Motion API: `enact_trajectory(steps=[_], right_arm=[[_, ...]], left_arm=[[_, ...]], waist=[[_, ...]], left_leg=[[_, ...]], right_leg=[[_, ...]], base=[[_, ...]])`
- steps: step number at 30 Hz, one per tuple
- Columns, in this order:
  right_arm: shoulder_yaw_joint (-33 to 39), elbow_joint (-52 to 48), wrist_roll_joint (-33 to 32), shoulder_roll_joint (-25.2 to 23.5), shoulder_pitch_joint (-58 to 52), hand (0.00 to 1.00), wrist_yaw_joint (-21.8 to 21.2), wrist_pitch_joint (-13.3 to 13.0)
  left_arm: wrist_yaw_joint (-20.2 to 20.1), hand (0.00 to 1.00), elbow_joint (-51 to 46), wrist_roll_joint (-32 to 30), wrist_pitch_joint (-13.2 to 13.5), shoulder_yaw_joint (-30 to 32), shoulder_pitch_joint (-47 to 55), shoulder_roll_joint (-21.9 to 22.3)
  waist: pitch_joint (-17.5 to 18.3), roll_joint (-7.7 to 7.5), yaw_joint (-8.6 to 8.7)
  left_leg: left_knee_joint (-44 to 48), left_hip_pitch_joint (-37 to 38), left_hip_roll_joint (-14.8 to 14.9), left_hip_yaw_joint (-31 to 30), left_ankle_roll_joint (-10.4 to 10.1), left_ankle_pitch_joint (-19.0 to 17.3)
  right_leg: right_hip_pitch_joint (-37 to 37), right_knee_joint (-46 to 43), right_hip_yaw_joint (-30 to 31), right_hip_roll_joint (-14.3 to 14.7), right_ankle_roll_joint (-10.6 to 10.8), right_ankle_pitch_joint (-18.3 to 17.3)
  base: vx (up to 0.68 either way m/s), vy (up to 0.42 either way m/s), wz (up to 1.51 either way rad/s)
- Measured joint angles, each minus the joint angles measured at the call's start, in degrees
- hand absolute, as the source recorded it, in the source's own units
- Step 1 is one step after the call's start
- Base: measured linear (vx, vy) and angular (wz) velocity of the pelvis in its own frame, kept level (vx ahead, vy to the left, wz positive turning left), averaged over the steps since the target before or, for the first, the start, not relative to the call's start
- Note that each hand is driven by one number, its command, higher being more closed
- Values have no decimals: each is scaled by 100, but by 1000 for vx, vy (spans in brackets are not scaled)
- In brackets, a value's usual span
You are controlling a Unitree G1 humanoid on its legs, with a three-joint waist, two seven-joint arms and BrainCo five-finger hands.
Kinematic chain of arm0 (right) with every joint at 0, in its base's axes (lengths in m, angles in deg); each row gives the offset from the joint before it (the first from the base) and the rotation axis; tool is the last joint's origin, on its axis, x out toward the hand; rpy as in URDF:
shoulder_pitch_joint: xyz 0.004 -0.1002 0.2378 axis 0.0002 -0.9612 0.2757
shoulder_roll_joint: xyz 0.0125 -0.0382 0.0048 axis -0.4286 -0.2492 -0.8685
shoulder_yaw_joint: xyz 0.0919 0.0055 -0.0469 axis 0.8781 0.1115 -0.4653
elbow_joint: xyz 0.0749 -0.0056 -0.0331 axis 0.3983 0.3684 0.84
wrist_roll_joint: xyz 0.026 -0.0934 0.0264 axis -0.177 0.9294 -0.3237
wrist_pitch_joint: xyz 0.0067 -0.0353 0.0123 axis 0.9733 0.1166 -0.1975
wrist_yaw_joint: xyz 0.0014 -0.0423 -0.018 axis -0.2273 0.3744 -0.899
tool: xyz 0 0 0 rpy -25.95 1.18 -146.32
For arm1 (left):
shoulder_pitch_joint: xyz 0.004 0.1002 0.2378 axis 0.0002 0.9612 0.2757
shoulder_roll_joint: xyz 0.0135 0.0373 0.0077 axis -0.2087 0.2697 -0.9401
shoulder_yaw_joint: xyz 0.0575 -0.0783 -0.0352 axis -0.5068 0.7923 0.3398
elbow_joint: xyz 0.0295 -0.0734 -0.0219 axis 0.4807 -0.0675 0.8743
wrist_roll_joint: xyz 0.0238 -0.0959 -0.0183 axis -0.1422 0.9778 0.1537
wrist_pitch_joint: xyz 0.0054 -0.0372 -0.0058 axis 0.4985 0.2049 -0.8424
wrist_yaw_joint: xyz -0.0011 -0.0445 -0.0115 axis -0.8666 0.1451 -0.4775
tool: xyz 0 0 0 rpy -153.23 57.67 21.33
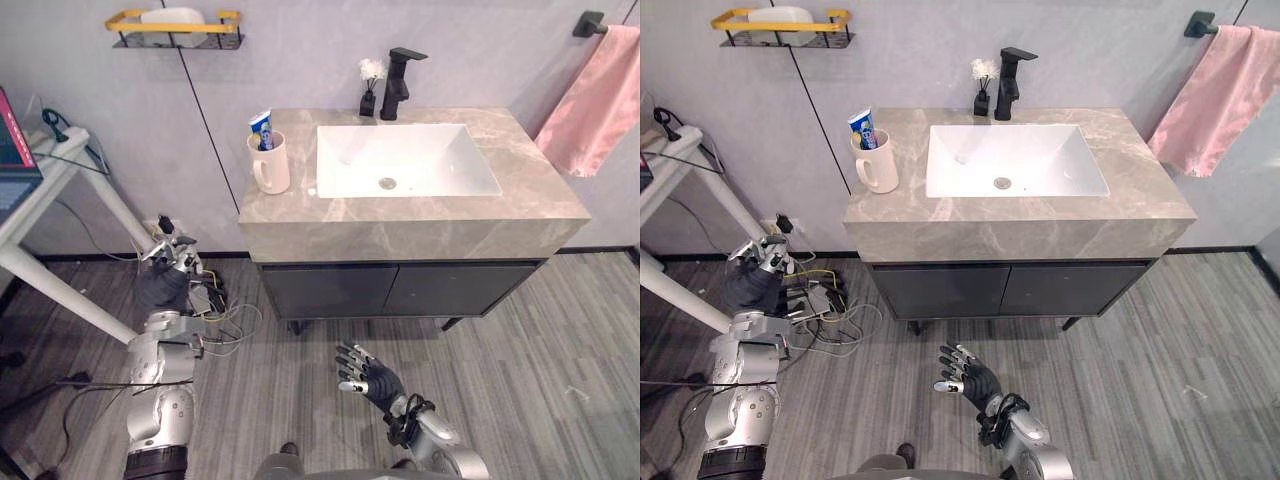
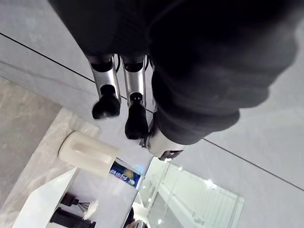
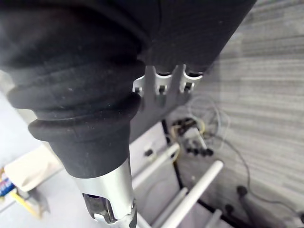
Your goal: Organize washtable
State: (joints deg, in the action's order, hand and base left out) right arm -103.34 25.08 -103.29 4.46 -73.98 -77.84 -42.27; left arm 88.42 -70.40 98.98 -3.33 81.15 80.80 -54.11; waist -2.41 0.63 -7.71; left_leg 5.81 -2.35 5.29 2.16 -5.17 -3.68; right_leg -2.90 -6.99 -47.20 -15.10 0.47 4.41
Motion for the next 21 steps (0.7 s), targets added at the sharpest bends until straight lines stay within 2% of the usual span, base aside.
enact_trajectory(steps=[1, 2, 3, 4, 5, 6, 8, 9, 10, 12, 13, 14, 15, 16, 17, 18, 19, 20, 21], right_arm=[[3, 9, -2, 24, -4, 0, 17, 3], [15, 4, -3, 65, -5, 0, 22, 4], [19, 2, -5, 59, -12, 0, 26, 5], [32, -27, -5, 27, -78, 0, 26, 5], [32, -43, -4, 23, -114, 0, 23, 5], [29, -46, -4, -62, -139, 0, 17, 17], [72, -79, -5, -166, -110, 0, 19, 24], [113, -79, -5, -214, -23, 0, 28, 30], [122, -79, -3, -216, 49, 0, 47, 35], [186, -81, -3, -209, 221, 0, 140, 33], [193, -124, -3, -211, 235, 0, 157, 33], [204, -169, 0, -180, 279, 0, 172, 37], [238, -249, -1, -153, 267, 0, 199, 38], [285, -345, -1, -81, 254, 0, 215, 16], [286, -372, -2, -74, 250, 0, 220, 11], [270, -397, -10, -51, 272, 0, 227, 12], [277, -399, -46, -30, 273, 0, 238, 11], [277, -399, -122, 59, 273, 0, 247, 10], [280, -399, -244, 132, 275, 0, 257, 7]], left_arm=[[-30, 100, -1, -9, -5, -29, 5, 9], [-35, 100, -1, -17, -33, -38, 17, 54], [-35, 100, -2, -17, -42, -40, 15, 54], [-33, 100, -3, -20, -45, -58, 17, 4], [-32, 100, -3, -29, -46, -89, 18, -32], [-34, 100, -7, -52, -46, -170, 17, -148], [-32, 100, -7, -104, -51, -257, 15, -206], [-28, 100, -6, -121, -54, -260, 15, -192], [-23, 100, -6, -150, -55, -256, 11, -189], [-21, 100, -5, -213, -69, -254, -38, -193], [-20, 100, -5, -218, -74, -252, -147, -206], [-9, 100, 28, -236, -80, -250, -250, -141], [-17, 100, 6, -260, -85, -283, -254, -127], [-25, 100, 2, -275, -82, -304, -271, -128], [-22, 100, 17, -271, -82, -301, -270, -126], [-21, 100, 22, -262, -88, -316, -276, -89], [-19, 100, 22, -257, -92, -332, -276, -63], [-19, 100, 22, -248, -96, -409, -276, -38], [-19, 100, 22, -209, -97, -463, -275, -32]], waist=[[-5, 5, 29], [-51, 49, 70], [-85, 55, 85], [-169, 28, 152], [-179, 12, 165], [-184, -68, 216], [-199, -108, 217], [-239, -114, 208], [-278, -102, 207], [-405, -85, 215], [-459, -197, 212], [-507, -209, 218], [-543, -76, 239], [-568, 22, 270], [-557, 72, 288], [-558, 120, 264], [-563, 142, 261], [-581, 182, 253], [-588, 170, 217]], left_leg=[[-8, 58, -28, 36, 32, -20], [-19, 223, -54, 109, 109, -72], [-47, 303, -74, 132, 157, -104], [-102, 476, -99, 188, 244, -171], [-119, 520, -98, 202, 274, -189], [-145, 545, -73, 200, 298, -200], [-153, 510, 39, 184, 304, -201], [-150, 419, 102, 164, 305, -200], [-131, 381, 145, 164, 305, -200], [-43, 311, 301, 112, 152, -296], [52, 311, 341, 41, -36, -410], [190, 318, 537, -102, -249, -550], [261, 303, 695, -200, -250, -640], [333, 289, 894, -312, -328, -704], [391, 289, 1039, -371, -281, -727], [1224, -94, 1325, -464, -163, -713], [1681, -316, 1433, -507, -109, -682], [2717, -755, 1576, -577, -52, -588], [3397, -994, 1559, -589, -121, -650]], right_leg=[[-83, -363, 12, -167, -39, -94], [-235, -1100, 3, -490, -143, -160], [-298, -1468, 15, -659, -193, -169], [-453, -2143, 181, -982, -293, -121], [-487, -2257, 259, -1027, -316, -96], [-537, -2296, 348, -1033, -309, -89], [-559, -2075, 318, -926, -149, -245], [-650, -1798, 360, -827, 49, -392], [-685, -1612, 406, -773, 75, -380], [-759, -1027, 660, -610, 266, -230], [-694, -858, 752, -588, 271, -210], [-591, -1046, 736, -501, 162, -454], [-548, -1207, 581, -420, 227, -699], [-534, -1452, 442, -268, 156, -1001], [-522, -1594, 356, -181, 135, -1251], [-421, -1643, 245, 120, 24, -1522], [-313, -1574, 184, 254, -53, -1520], [-33, -1293, 113, 526, -150, -1498], [178, -1079, 107, 643, -159, -1491]], base=[[42, 94, -17], [16, 97, -17], [-88, 97, -21], [-91, 59, -14], [-94, 47, -9], [0, 0, 0], [35, -3, -3], [74, -26, -6], [73, -59, -5], [99, -119, 8], [251, -338, 30], [264, -362, 36], [256, -327, 34], [233, -226, 26], [422, -369, 25], [363, -310, 15], [438, -418, 13], [275, -263, 1], [398, -335, -2]])
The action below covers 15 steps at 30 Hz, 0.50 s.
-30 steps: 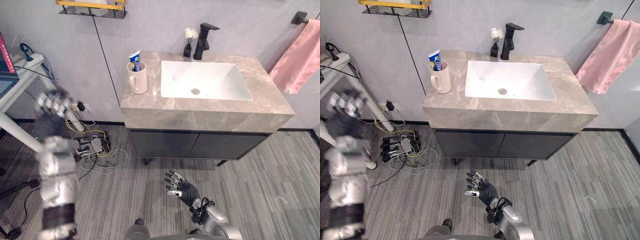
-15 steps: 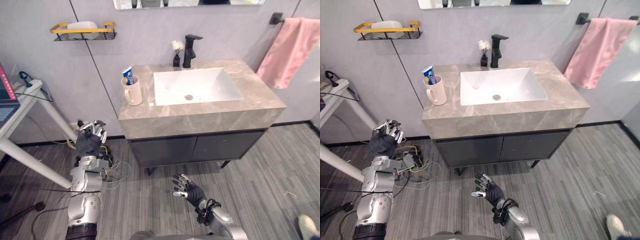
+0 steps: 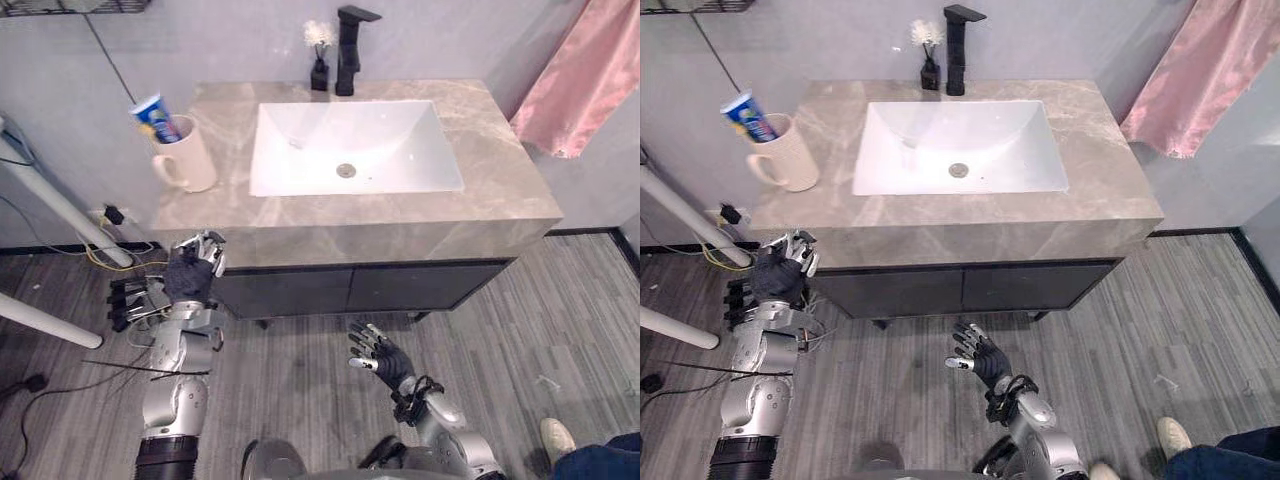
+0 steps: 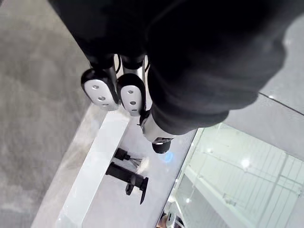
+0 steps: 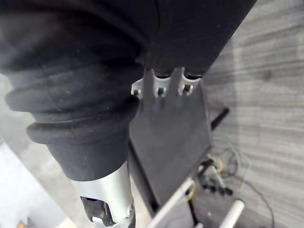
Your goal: Organize washtable
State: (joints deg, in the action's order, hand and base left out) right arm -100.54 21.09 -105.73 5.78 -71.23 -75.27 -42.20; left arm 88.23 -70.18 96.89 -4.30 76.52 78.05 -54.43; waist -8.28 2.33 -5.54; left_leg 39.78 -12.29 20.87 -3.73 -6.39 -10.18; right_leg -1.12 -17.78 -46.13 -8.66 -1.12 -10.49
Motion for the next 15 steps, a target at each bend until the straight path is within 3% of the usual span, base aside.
enact_trajectory(steps=[2, 4, 5, 6, 7, 8, 10, 13, 15], right_arm=[[83, 0, -106, 81, 45, 0, 111, -15], [179, 5, -108, 77, 135, 0, 219, -20], [210, 22, -110, 76, 216, 0, 229, -21], [208, 99, -110, 61, 316, 0, 227, -26], [206, 152, -107, 36, 333, 0, 228, -25], [209, 314, -103, -88, 345, 0, 251, -13], [200, 385, -103, -238, 201, 0, 259, -15], [155, 386, -92, -291, 43, 0, 246, -2], [107, 372, -95, -339, -50, 0, 202, -3]], left_arm=[[6, 100, 5, 8, 1, -15, -9, 2], [8, 100, 9, 11, 5, -9, -62, 0], [16, 100, 20, 11, 5, -8, -164, 0], [28, 100, 20, 11, 10, 14, -216, -7], [37, 100, 18, 10, 12, 25, -216, -20], [42, 100, 32, 10, 17, 72, -227, -147], [123, 100, 38, 14, 17, 141, -307, -327], [132, 100, 172, 14, 11, 277, -319, -332], [141, 100, 173, 12, 16, 280, -339, -340]], waist=[[-17, -57, -12], [-55, -125, -46], [-62, -132, -144], [-76, -154, -182], [-17, -55, -202], [-32, -227, -281], [36, -566, -272], [23, -625, -303], [27, -656, -299]], left_leg=[[809, -370, -277, 350, -98, -153], [621, -686, -552, 702, 48, -347], [85, -864, -793, 845, 100, -371], [-806, -931, -1085, 861, 137, -301], [-1760, -809, -1225, 826, 311, 409], [-1942, -680, -1349, 896, 512, 882], [-2336, -568, -1571, 857, 569, 972], [-2614, -266, -1623, 856, 592, 968], [-2794, -71, -1681, 850, 585, 981]], right_leg=[[411, 317, 24, 65, 8, 4], [631, 538, 64, 51, 78, 46], [752, 652, 75, 5, 192, 115], [867, 686, 59, -78, 286, 169], [970, 695, 63, -67, 444, 211], [1081, 754, 98, -139, 582, 206], [1047, 1011, 87, -247, 569, 388], [1109, 1391, 115, -199, 628, 475], [1080, 1455, 216, -147, 451, 801]], base=[[331, -125, -2], [271, 18, 2], [256, 142, -2], [324, 236, -3], [340, 258, -6], [236, 176, 3], [261, 133, 18], [163, 87, 5], [33, -3, 9]])
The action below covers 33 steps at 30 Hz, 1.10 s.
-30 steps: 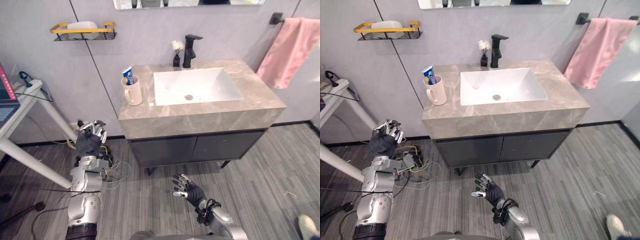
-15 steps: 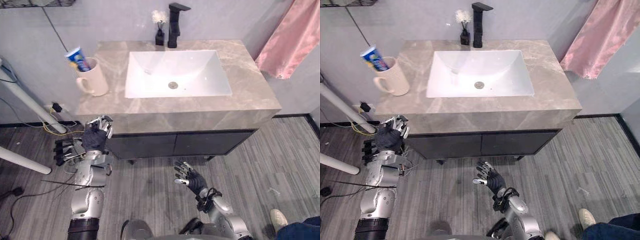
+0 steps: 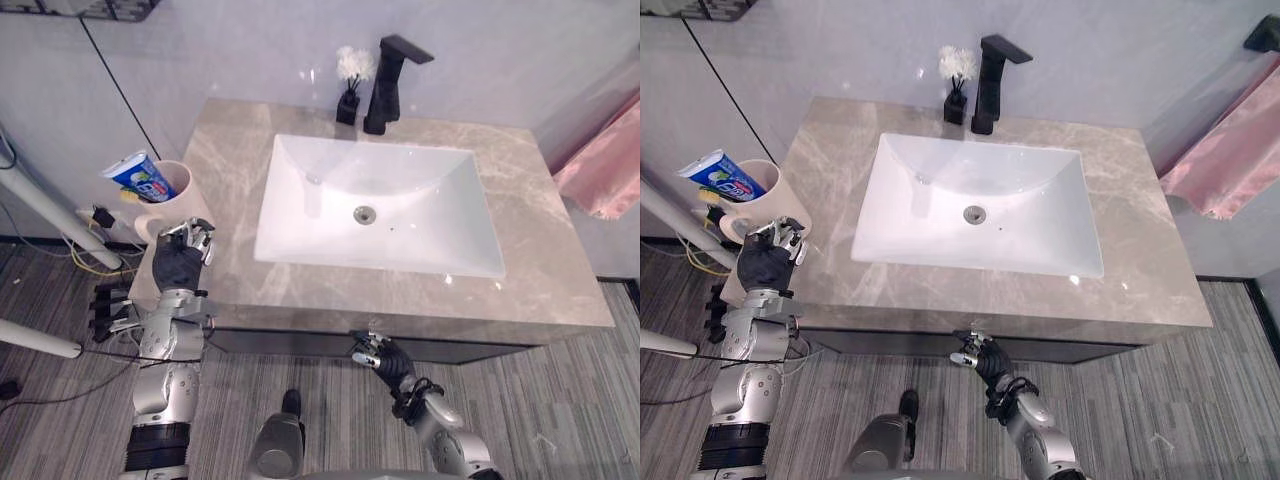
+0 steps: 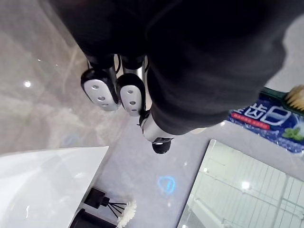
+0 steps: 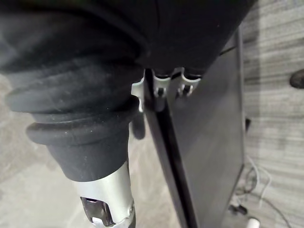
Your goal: Organize washtable
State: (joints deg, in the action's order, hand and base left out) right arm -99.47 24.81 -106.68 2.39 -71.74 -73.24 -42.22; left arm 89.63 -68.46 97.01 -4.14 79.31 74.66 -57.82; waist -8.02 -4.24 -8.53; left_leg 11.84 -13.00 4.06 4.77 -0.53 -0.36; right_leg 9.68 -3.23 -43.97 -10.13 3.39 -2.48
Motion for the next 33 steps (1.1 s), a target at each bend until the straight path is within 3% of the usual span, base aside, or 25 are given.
enact_trajectory(steps=[7, 12, 24, 33], right_arm=[[21, -42, 1, -24, -41, 0, -3, -17], [16, -43, 5, -89, -113, 0, -7, -17], [11, -43, 123, -78, -114, 0, -106, -8], [51, -52, 162, -89, -187, 0, -107, -13]], left_arm=[[13, 100, -6, -8, 20, 35, 187, 89], [4, 100, -16, -9, 16, 40, 394, 92], [-137, 100, -264, -14, 102, 106, 811, 347], [97, 100, -313, -2, 50, 494, 1532, 931]], waist=[[53, -5, 30], [71, -37, 26], [71, -31, 58], [95, 123, 14]], left_leg=[[-1269, 385, -62, -59, -225, 675], [-1718, 527, -114, -149, -179, 883], [-1733, 462, -214, -319, -117, 907], [-1760, 310, -259, -625, -100, 943]], right_leg=[[-100, 148, 16, 76, 124, -126], [-126, 117, -20, 87, 128, -120], [-166, 18, -176, -19, 189, -78], [-163, -35, -472, 13, 189, -77]], base=[[-41, -73, -1], [-23, -4, 11], [-33, 26, 7], [-37, -3, 15]])
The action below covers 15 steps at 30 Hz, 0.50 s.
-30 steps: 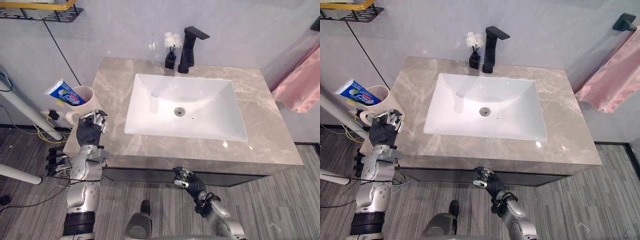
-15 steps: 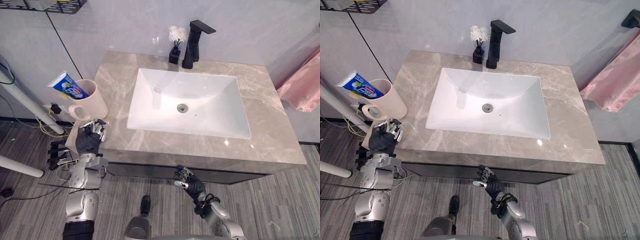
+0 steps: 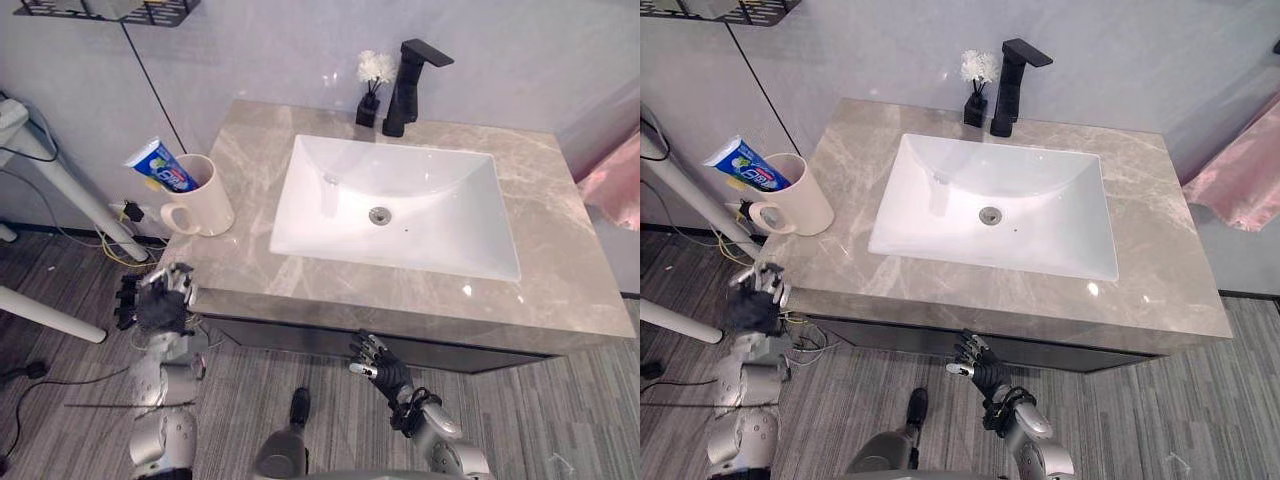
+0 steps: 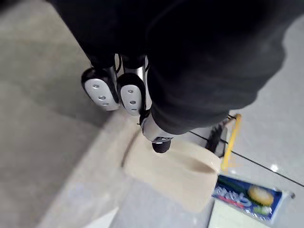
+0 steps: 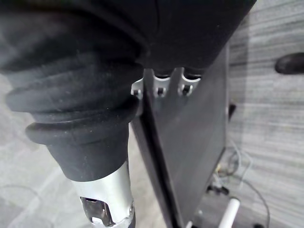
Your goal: Organize washtable
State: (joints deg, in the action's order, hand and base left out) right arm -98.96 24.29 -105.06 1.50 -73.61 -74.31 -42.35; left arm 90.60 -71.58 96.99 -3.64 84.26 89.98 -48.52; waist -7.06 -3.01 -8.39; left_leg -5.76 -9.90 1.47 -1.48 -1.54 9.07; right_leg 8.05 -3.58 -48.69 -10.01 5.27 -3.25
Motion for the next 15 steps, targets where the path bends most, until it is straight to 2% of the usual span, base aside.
enact_trajectory(steps=[7, 15], right_arm=[[57, 1, 168, -11, -28, 0, -1, 0], [60, 4, 179, -19, -23, 0, -2, 0]], left_arm=[[33, 100, -258, -5, -37, 9, 59, 113], [162, 100, -391, -81, -35, 236, -469, 48]], waist=[[-2, 3, -39], [-12, 18, -25]], left_leg=[[33, -48, -44, -165, 19, 16], [36, -28, -34, -158, -2, 31]], right_leg=[[21, -95, -142, -23, 0, 0], [52, -106, -136, -20, -1, 0]], base=[[-21, 4, 15], [-8, -1, 0]])
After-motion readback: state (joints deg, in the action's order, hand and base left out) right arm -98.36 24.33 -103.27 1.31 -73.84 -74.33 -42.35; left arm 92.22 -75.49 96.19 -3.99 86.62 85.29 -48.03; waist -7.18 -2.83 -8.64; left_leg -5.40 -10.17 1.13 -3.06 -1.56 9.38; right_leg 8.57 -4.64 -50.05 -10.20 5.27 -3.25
